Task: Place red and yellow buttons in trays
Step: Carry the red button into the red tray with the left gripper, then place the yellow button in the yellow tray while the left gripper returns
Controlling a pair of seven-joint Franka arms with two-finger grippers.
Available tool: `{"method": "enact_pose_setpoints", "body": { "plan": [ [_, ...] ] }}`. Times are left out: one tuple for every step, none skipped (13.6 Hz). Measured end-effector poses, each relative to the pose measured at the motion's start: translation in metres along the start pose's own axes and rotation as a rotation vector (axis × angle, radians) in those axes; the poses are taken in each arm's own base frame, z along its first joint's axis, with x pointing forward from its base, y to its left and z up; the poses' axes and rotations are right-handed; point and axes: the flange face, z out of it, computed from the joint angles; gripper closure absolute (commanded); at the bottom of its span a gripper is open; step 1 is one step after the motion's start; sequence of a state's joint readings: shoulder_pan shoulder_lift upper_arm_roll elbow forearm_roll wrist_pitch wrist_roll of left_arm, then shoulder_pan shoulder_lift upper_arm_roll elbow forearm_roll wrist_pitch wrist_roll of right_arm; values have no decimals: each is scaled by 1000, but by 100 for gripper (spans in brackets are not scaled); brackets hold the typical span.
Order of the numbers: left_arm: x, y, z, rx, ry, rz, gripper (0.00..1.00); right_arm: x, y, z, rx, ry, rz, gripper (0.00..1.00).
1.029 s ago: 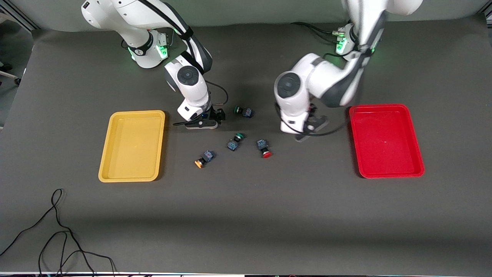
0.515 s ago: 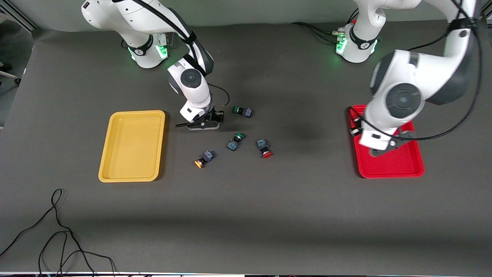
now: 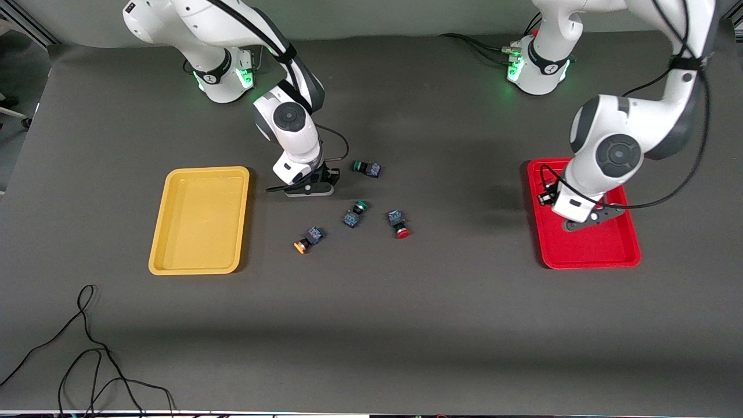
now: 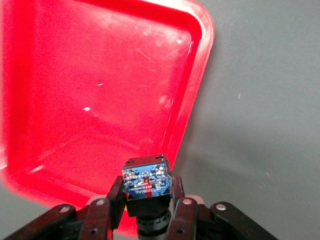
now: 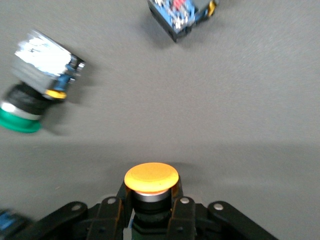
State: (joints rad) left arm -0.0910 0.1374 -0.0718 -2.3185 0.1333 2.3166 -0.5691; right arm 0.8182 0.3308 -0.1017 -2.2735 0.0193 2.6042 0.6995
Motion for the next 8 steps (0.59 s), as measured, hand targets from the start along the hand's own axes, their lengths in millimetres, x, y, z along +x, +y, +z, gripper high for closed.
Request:
{"method": "enact_pose_setpoints", "body": {
  "plan": [
    [-8,-13,26,-15,4,21,100,5,-4,-27,-6,-16,1,100],
    [-12,-28,45,-22,-3,44,100,11,-7,-60,-7,-28,6,100],
    [-11,-45,56,-26,-12,65,100,16,-9,-94,1,-39,18,100],
    [-6,-63,61,-32,-15,92,100,20,-9,-128,20,-54,37,100],
    [-1,-77,65,-39,-11,111,100,24,-8,-156,39,-64,53,100],
    [4,-87,68,-46,-4,117,71,30,-1,-175,52,-61,72,100],
    [7,-93,71,-49,-4,127,1,42,13,-184,57,-55,99,100],
    [7,-95,75,-50,-8,141,0,56,35,-186,58,-52,130,100]
  ]
}}
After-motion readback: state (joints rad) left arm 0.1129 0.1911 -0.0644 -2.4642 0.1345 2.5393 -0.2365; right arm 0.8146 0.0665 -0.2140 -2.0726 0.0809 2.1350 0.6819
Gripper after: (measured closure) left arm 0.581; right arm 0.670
